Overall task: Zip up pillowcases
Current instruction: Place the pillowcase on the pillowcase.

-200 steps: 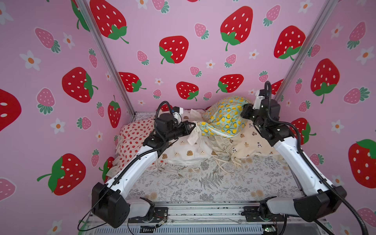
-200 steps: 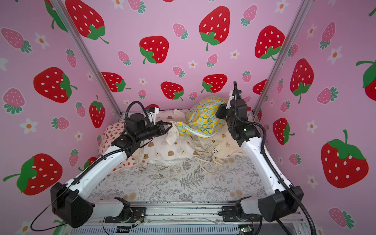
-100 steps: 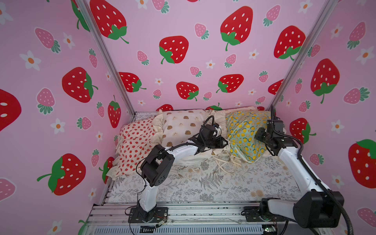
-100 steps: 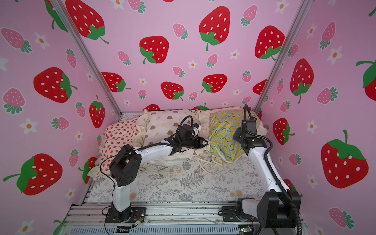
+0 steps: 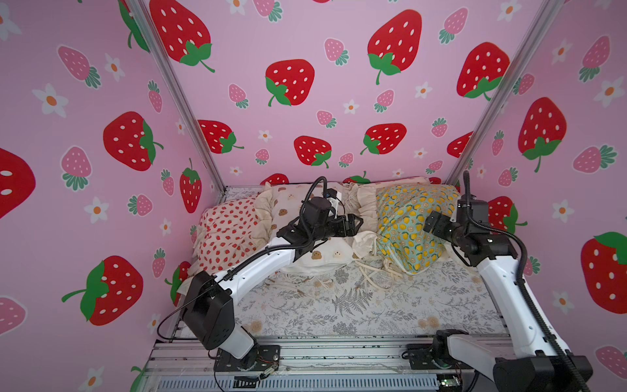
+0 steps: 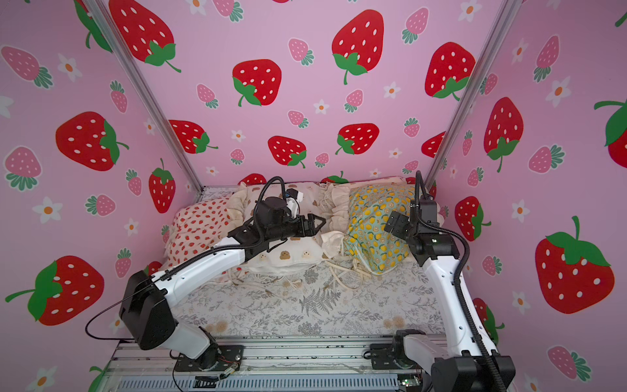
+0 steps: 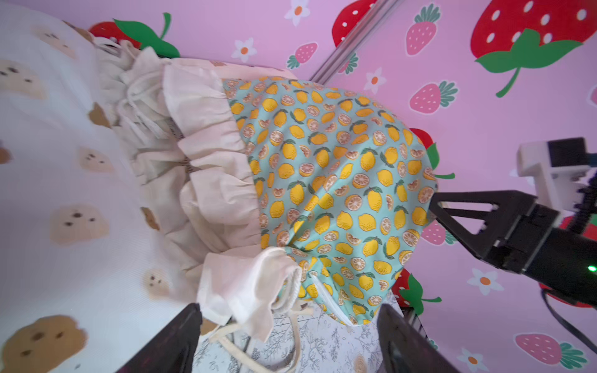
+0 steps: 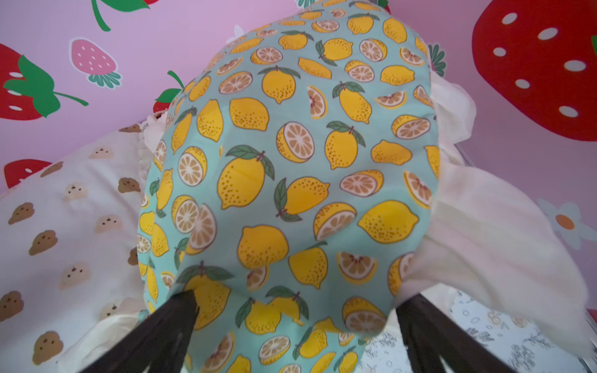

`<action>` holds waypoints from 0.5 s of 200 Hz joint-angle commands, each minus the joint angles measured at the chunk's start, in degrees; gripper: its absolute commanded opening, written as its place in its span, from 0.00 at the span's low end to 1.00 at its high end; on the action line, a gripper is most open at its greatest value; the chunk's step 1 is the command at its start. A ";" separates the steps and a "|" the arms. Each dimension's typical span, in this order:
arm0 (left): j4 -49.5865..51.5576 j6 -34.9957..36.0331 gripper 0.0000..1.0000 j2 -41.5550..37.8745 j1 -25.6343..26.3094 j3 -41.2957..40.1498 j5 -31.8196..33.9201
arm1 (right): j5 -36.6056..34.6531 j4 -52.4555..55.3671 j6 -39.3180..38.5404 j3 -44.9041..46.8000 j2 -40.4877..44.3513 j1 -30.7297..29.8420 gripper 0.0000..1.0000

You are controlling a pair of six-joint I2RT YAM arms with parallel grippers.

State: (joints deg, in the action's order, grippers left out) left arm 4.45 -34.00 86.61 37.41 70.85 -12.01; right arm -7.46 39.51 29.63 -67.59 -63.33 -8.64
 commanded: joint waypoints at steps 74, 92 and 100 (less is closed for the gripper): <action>20.56 1.90 0.88 -23.73 -11.13 -14.22 13.84 | 0.57 8.66 4.85 -1.10 -0.11 -24.45 1.00; 23.73 0.88 0.88 -26.89 -13.88 -16.47 13.88 | 0.26 5.82 6.81 1.05 -4.14 -29.95 0.99; 24.63 0.81 0.88 -27.87 -14.82 -17.55 14.39 | 0.60 3.41 7.10 1.76 -6.08 -31.31 0.99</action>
State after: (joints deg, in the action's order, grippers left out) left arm 22.65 -31.97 61.19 24.91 55.83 -0.25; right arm -6.90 45.89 33.17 -68.73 -64.58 -35.75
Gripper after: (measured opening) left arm 0.883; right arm 0.993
